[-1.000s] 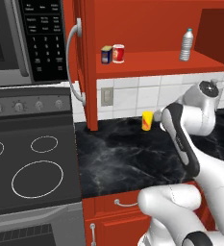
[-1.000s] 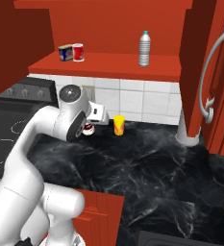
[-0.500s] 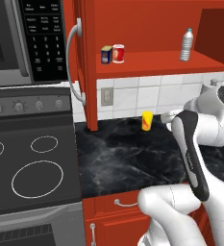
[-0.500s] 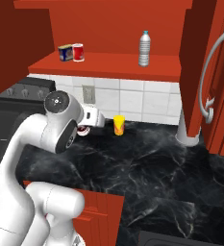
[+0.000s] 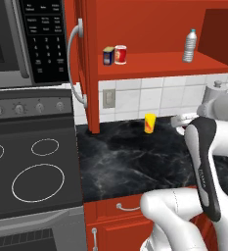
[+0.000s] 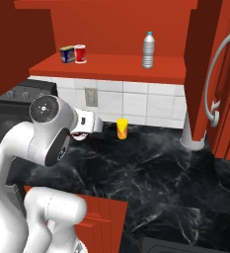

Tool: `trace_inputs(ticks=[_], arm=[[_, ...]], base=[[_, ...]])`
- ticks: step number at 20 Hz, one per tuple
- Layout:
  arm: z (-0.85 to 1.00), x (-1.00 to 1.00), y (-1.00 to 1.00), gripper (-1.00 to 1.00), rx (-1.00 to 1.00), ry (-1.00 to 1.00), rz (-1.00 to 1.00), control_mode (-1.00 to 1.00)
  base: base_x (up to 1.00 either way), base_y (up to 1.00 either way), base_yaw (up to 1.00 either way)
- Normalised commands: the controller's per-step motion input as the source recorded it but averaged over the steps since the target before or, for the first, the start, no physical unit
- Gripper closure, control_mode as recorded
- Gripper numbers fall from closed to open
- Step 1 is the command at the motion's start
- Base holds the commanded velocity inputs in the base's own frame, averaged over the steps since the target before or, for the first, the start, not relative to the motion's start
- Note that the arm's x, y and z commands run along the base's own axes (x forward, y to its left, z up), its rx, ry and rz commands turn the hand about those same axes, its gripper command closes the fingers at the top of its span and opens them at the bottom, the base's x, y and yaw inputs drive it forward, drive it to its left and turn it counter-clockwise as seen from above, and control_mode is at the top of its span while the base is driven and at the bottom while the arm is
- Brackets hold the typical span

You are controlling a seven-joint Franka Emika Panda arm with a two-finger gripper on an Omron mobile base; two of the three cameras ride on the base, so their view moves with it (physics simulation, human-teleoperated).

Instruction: Pick the cans from the counter and place them in their designated side in the cabinet.

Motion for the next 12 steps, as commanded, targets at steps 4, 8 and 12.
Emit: trace_inputs(ticks=[4,8,12], arm=[[0.32,-0.4,0.0,1.0,0.0,-0.02,0.0,-1.0],[0.3,-0.33,0.03,1.0,0.0,-0.04,0.0,-1.0],[0.28,-0.27,0.07,1.0,0.0,-0.05,0.0,-1.0]], base=[[0.0,0.0,0.0],[0.0,0.0,0.0],[0.0,0.0,0.0]])
